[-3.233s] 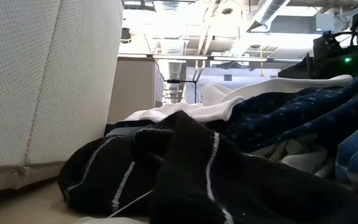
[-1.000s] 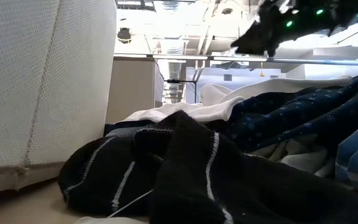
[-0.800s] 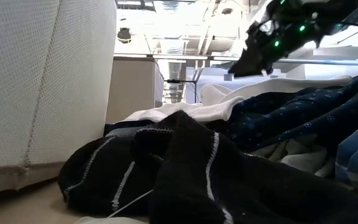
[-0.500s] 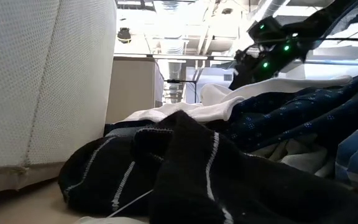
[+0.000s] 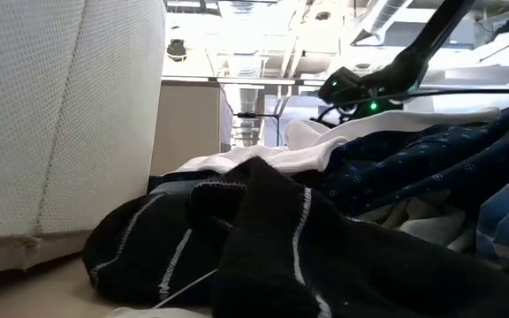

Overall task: Sort clothes
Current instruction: Put the pink trousers into the top light brown laundry organizer

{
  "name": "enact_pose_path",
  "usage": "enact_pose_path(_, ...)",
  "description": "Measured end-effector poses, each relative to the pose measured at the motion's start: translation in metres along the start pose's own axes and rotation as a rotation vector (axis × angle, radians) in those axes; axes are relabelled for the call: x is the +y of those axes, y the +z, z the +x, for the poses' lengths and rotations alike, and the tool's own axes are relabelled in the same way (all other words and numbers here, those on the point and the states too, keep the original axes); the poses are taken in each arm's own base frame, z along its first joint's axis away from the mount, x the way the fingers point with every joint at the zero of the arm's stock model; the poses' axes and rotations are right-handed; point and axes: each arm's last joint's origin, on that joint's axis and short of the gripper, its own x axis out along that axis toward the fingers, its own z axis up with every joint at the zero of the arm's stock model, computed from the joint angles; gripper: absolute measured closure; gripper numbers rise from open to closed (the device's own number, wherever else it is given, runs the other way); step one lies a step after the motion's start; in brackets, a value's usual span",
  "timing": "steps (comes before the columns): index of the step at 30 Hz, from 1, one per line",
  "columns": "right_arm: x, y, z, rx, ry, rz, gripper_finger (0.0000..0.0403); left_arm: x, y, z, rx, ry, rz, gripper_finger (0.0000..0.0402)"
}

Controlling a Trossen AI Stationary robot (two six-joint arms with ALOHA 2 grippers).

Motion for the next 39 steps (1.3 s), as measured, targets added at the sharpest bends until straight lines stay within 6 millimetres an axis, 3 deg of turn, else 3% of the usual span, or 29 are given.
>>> enact_pose_path(5,0.005,-0.011,0.019,0.062,-0.012,0.02,0.0064,0.0,0.0,0.0,0.0,-0.001,0.001,0.0178)
enact_pose_path(10,0.006,-0.018,0.03,0.089,-0.025,0.051,0.0124,0.0,0.0,0.0,-0.001,-0.005,0.001,0.0178)
enact_pose_path(19,0.008,-0.015,0.027,0.075,-0.023,0.08,0.0297,0.0,0.0,0.0,0.002,-0.007,-0.014,0.0178)
enact_pose_path(24,0.015,-0.013,0.023,0.07,-0.01,0.072,0.0303,-0.001,-0.003,0.0,0.028,-0.013,-0.025,0.0178)
enact_pose_path(30,0.032,0.001,-0.015,0.025,0.054,0.038,0.0303,-0.001,-0.004,0.0,0.044,-0.015,-0.044,0.0178)
enact_pose_path(39,0.045,0.033,-0.098,-0.218,0.108,-0.003,0.0308,-0.001,-0.004,0.0,0.042,-0.015,-0.035,0.0178)
